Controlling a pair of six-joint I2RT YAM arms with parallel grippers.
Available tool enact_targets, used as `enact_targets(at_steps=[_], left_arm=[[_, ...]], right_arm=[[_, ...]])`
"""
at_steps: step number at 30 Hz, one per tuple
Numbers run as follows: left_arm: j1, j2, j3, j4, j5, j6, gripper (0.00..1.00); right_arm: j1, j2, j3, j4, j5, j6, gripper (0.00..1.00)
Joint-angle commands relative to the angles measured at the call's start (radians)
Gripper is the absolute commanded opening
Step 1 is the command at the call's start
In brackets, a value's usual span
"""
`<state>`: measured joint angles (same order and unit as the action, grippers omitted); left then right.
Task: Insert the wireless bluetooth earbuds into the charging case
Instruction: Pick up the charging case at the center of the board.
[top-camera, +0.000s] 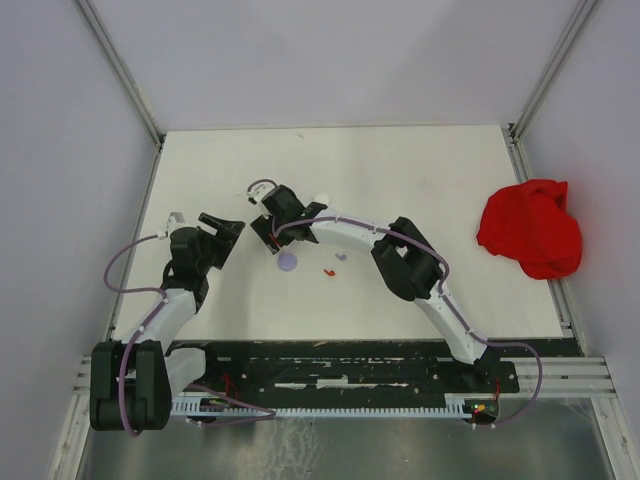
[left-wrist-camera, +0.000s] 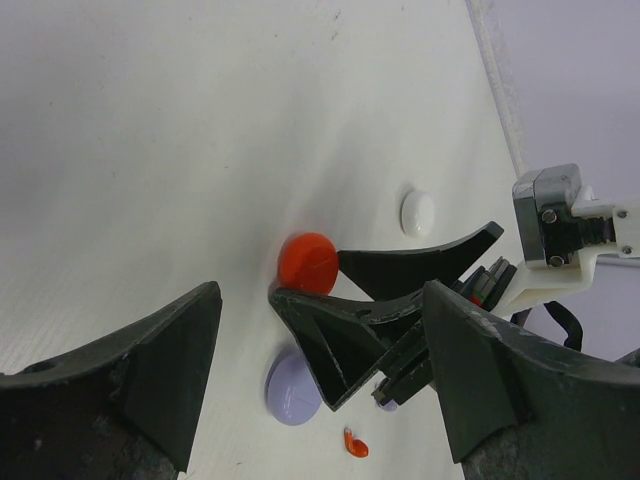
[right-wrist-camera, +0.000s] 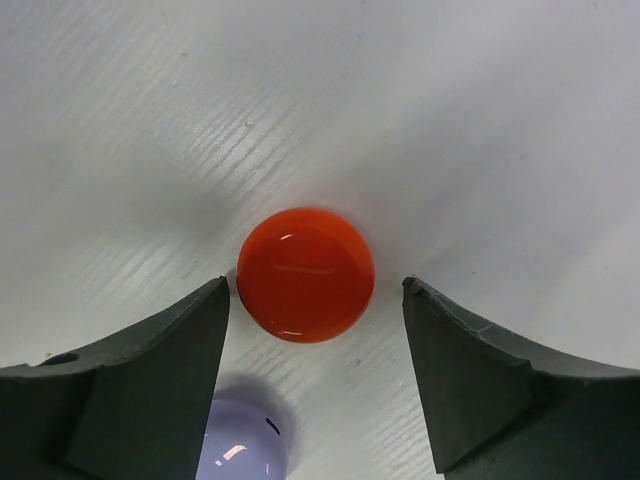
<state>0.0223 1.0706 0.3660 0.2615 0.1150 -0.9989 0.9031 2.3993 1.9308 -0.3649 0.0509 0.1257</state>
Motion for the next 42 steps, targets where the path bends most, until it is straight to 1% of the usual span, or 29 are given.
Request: enact_targets(at_steps=[1,9,15,26,35,39,42], left_arm=[[0.008,0.002,-0.006,0.031,0.017,-0.018,0.87],[0.013,0.009,-0.007,0.038,0.026,-0.022,0.87],[0.016,0.014,-0.006,0.039,0.03,-0.026,0.89],[0.016,0.064,0.021,0.053,0.049,-0.029,0.92],[0.015,0.137,0.042,0.093,0.113,-0.05,0.92],[0.016,0.161,0.06,0.114,0.146,-0.064,0.92],[0.016,0.198,0.088,0.137,0.2,-0.072,0.92]], right_arm=[[0.017,0.028,0.049,-0.005,-0.016,0.02,0.77],[0.019,0.034,0.048,-0.01,0.002,0.03,0.7],[0.018,0.043,0.048,-0.012,0.009,0.033,0.66],[0.018,0.03,0.023,-0.002,0.025,0.034,0.51],[0.012,-0.126,-0.188,0.241,0.061,-0.028,0.48],[-0.001,-0.222,-0.323,0.384,0.031,-0.053,0.48],[-0.017,-0.304,-0.44,0.496,-0.027,-0.067,0.48]])
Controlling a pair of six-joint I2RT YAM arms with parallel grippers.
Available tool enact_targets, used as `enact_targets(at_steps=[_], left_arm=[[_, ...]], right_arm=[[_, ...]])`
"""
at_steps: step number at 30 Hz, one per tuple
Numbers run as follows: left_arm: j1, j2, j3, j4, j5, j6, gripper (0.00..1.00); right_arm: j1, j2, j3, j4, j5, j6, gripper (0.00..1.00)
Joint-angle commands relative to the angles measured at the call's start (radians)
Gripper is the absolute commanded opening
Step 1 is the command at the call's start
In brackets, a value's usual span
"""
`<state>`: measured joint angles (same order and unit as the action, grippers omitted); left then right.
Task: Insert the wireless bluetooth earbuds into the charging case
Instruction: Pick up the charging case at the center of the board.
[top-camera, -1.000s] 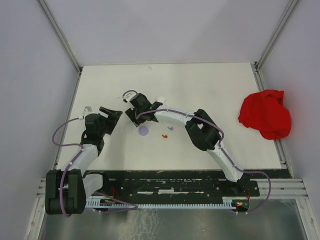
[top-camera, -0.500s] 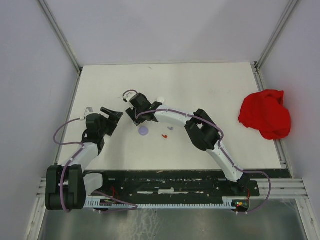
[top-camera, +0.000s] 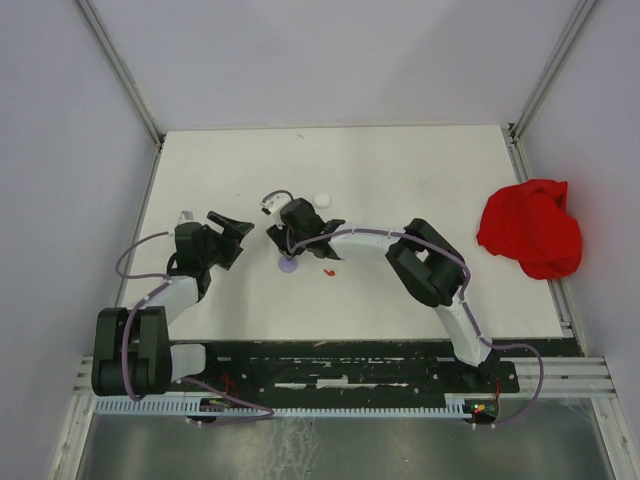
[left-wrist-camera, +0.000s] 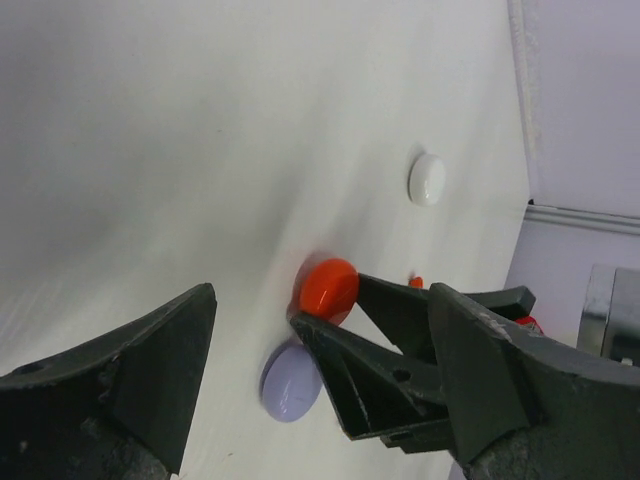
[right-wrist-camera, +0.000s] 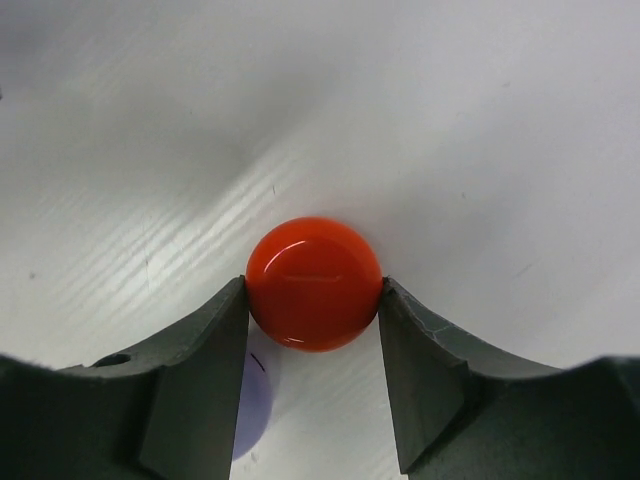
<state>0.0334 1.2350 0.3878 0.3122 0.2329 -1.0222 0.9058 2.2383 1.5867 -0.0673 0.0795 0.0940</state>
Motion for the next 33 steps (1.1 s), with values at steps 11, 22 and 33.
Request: enact_targets(at_steps=[11,22,33], left_arm=[[-0.045,0.187,0.176,0.167,0.252,-0.065,0.89],[-0.143,0.268,0.217,0.267,0.28,-0.084,0.84],[-0.177,0.286,0.188,0.406,0.305,-0.113,0.71]], right_arm=[[-0.084,-0.323,-0.308,0.364,-0.203,-0.005,0.47],[-0.118,-0.379,-0.377,0.393,-0.302,0.009,0.46],[-0.172,-0.374,-0.38,0.432,-0.458,0.08,0.45]])
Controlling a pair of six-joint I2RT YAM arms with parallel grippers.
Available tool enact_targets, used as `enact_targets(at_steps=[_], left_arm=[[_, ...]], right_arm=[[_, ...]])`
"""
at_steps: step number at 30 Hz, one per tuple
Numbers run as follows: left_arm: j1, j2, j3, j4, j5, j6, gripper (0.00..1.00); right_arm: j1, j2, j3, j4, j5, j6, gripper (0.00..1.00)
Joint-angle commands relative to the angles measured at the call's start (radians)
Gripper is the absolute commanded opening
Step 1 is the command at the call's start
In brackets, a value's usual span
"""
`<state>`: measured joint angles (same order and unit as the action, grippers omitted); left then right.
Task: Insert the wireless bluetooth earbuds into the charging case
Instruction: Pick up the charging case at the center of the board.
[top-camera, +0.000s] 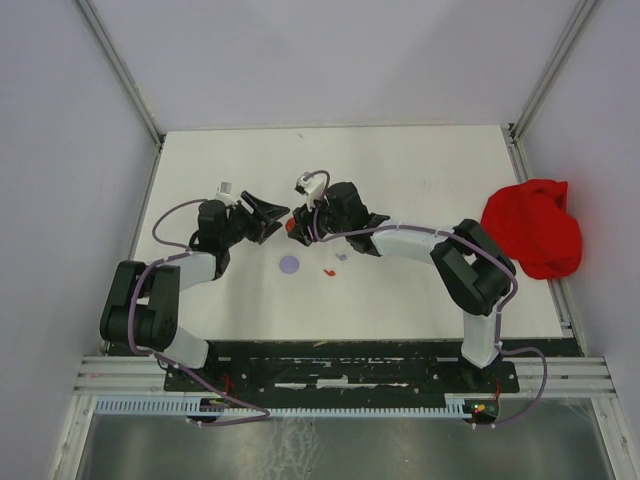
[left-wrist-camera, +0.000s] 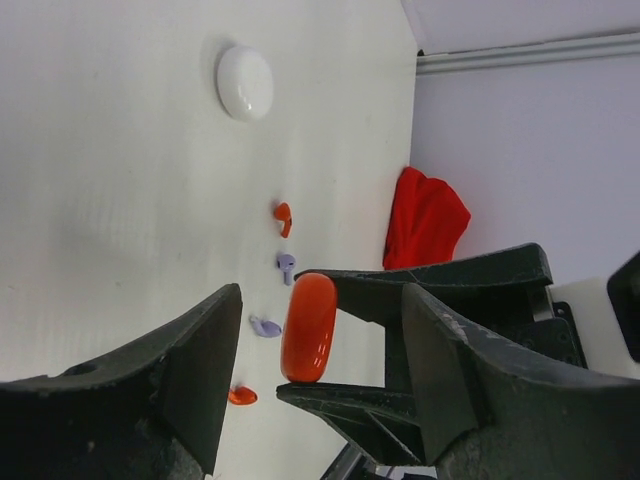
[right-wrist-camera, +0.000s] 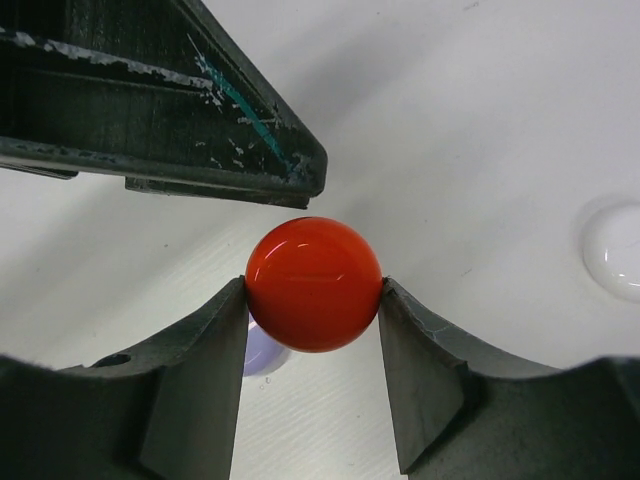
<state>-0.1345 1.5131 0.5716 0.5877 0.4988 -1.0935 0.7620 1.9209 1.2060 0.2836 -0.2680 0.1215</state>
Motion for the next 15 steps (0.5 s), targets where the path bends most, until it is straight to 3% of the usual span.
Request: enact_targets(at_steps=[1,15], left_arm=[[-0.008,0.01,-0.002,0.151,0.044,-0.047,0.69],[-0.025,0.029,-0.008,0.241,0.095,-0.049,0.61]], right_arm=[[-0.037,-0.054,0.002,0.087,-0.135,0.062,0.45],[-0.081,-0.04,0.024,0.082,-0.269,0.083,0.44]])
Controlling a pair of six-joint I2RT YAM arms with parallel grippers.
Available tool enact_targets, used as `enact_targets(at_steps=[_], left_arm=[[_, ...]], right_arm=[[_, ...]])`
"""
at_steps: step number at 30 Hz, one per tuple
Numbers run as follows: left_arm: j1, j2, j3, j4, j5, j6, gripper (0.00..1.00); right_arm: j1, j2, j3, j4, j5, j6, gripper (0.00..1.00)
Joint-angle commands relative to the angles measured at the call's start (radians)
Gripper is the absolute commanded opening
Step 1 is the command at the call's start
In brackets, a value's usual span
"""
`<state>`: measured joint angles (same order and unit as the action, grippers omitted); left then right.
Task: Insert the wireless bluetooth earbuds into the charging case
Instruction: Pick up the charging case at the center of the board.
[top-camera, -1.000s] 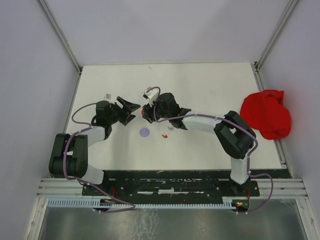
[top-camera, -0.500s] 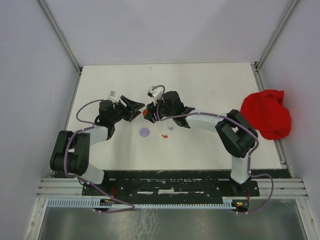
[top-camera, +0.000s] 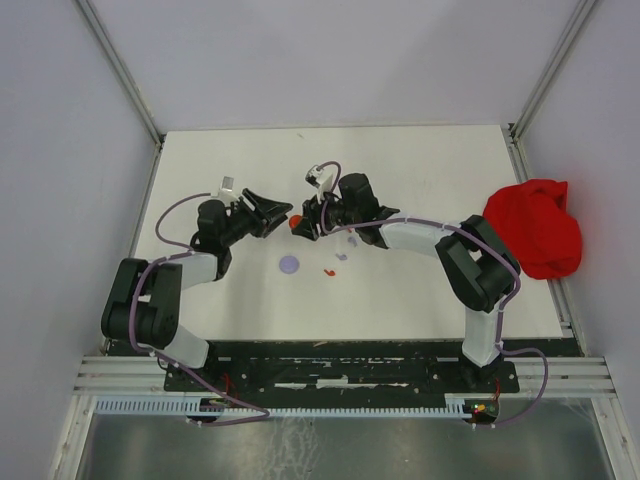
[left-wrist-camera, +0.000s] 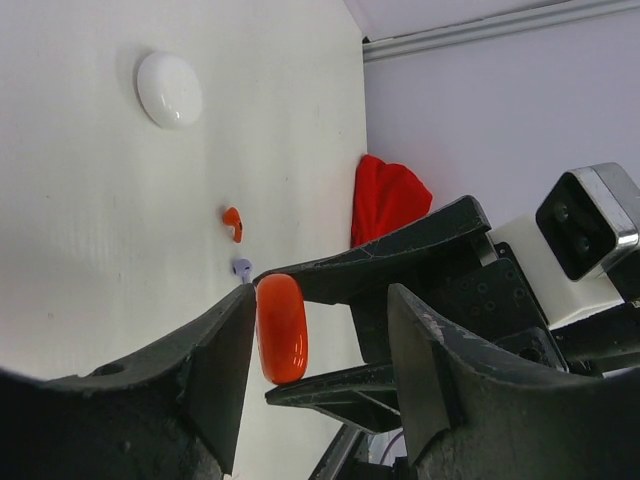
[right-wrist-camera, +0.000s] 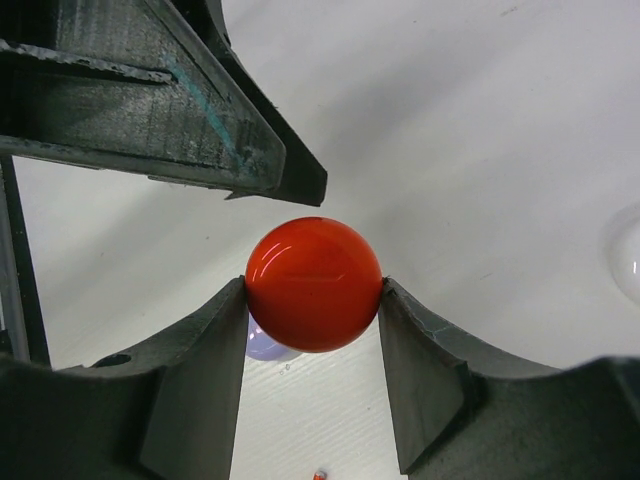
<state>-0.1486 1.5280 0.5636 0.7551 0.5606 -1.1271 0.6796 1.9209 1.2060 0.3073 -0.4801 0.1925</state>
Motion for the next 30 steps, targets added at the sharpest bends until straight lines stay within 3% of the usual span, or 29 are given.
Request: enact_targets(at_steps=[1,9,17,30], left_arm=[[-0.013,0.018,0.003,0.074,0.038,-0.013,0.61],[-0.03,0.041,0.013,0.073,0.054,-0.007,0.59],[-0.039,0.037,0.019,0.074,0.059,-0.003,0.48],[-0.059,0.038,0.028,0.036,0.077,0.032,0.46]], right_arm=[[0.001,-0.04,0.024,0.058,-0.06,0.012,0.44],[0.001,-0.045,0.026,0.055,-0.062,0.01,0.44],[0.0,-0.04,0.026,0.052,-0.055,0.008,0.44],[-0.005,-0.055,0.016,0.065,-0.052,0.015,0.44]])
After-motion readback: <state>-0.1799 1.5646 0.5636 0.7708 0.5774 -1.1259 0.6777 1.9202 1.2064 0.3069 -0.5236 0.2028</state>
